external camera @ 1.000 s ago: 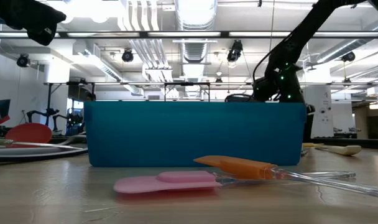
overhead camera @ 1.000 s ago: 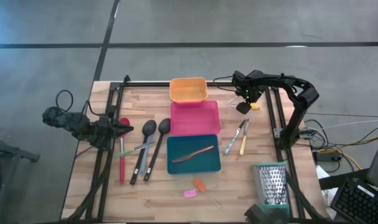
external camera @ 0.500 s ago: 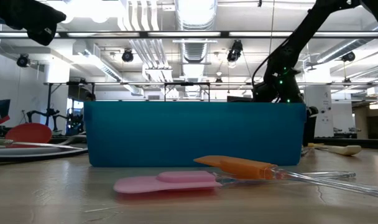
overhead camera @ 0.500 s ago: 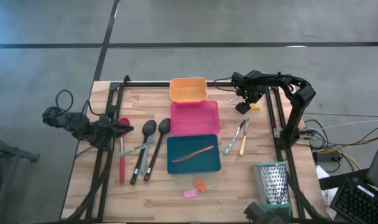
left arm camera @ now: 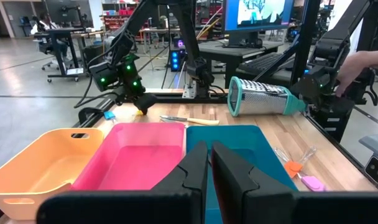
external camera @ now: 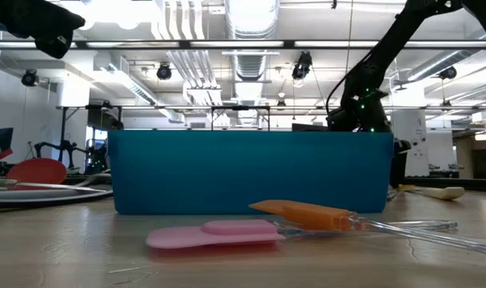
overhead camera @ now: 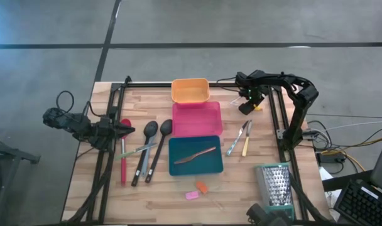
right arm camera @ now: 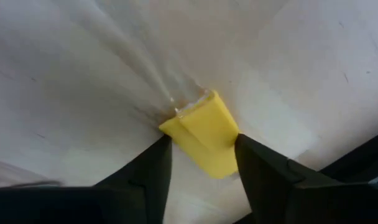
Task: Pick & Place Kitchen Items
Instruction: Put the yellow spatula into the yellow bin
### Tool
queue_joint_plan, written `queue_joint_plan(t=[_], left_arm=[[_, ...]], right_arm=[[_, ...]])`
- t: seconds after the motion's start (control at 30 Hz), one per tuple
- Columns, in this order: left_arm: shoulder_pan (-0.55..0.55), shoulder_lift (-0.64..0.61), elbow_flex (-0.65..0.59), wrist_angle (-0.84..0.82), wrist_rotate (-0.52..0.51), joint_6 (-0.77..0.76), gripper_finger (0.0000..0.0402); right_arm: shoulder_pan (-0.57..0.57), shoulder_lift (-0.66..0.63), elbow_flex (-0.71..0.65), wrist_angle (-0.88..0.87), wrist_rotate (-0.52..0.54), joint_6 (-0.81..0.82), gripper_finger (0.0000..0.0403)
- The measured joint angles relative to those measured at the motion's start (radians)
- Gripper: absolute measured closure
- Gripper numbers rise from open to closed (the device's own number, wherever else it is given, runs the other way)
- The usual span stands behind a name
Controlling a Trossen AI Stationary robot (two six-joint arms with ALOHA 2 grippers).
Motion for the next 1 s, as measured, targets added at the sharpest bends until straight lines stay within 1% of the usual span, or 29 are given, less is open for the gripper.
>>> queue_joint_plan(t=[0.1,0.27,0.3,0.47,0.6,0.8,1.0], left_arm=[[0.000,0.000,0.000,0.000,0.000,0.000,0.0376],[0.000,0.000,0.000,0.000,0.000,0.000,0.0376],[0.000,0.000,0.000,0.000,0.000,0.000,0.0376],[0.000,0.000,0.000,0.000,0.000,0.000,0.0376],[0.000,0.000,0.000,0.000,0.000,0.000,0.0376],[0.000,0.000,0.000,0.000,0.000,0.000,0.0376],[0.000,0.000,0.000,0.000,0.000,0.000,0.0376]], right_arm=[[0.001,0.000,-0.001,-0.001,0.000,0.001,0.0292],[0.000,0.001,-0.001,-0.011,0.006,-0.012,0.0370],[0.000,0.001,-0.001,-0.014,0.007,-0.019,0.0380],[0.002,-0.005,-0.003,-0.031,0.044,-0.032,0.0385],[0.002,-0.030,-0.007,-0.049,0.041,-0.043,0.0388],[0.016,-0.101,-0.007,-0.052,0.038,-0.064,0.0389],[0.082,-0.203,-0.007,-0.056,-0.001,-0.100,0.0389]])
